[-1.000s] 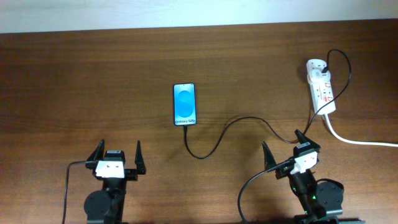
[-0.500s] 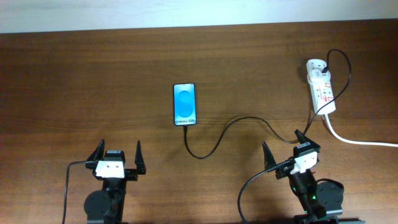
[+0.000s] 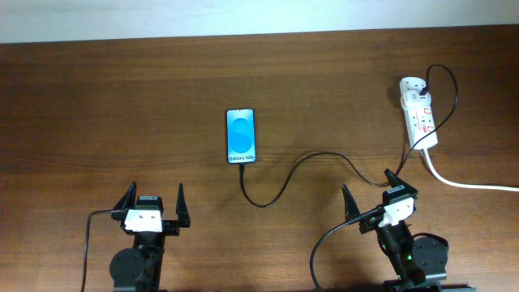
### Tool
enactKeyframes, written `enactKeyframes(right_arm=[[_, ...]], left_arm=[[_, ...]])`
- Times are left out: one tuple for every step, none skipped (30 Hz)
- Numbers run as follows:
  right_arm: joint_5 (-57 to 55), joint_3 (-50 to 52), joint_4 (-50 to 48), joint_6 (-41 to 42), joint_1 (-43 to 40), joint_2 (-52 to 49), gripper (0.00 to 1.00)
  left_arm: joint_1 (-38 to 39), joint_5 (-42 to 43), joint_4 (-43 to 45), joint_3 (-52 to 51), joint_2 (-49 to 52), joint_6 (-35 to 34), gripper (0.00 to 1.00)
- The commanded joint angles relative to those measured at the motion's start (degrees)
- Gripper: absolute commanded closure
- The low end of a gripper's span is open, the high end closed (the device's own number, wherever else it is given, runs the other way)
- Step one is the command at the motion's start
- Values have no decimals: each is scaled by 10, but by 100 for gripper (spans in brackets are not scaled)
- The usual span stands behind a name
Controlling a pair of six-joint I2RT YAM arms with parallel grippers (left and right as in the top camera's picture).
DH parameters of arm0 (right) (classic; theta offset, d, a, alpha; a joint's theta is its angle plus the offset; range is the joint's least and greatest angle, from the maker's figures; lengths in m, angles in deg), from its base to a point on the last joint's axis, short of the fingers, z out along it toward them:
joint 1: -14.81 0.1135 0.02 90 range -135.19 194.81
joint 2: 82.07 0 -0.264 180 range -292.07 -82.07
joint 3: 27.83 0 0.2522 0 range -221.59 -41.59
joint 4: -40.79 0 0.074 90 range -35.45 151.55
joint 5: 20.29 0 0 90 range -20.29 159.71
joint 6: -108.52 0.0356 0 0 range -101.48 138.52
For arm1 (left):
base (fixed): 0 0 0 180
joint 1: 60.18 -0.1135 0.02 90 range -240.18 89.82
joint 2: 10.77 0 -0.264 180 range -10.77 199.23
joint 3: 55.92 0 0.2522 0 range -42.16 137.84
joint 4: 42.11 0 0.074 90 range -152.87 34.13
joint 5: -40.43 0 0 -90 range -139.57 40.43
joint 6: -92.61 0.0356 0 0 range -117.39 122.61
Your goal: Plug charger to phone and switch on socket
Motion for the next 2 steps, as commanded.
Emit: enactKeyframes(right_arm=[[-1, 4, 2, 4, 5, 4, 2], [-1, 4, 2, 4, 5, 4, 2]], left_arm=[[-4, -2, -3, -2, -6, 9, 1], [-4, -2, -3, -2, -6, 9, 1]])
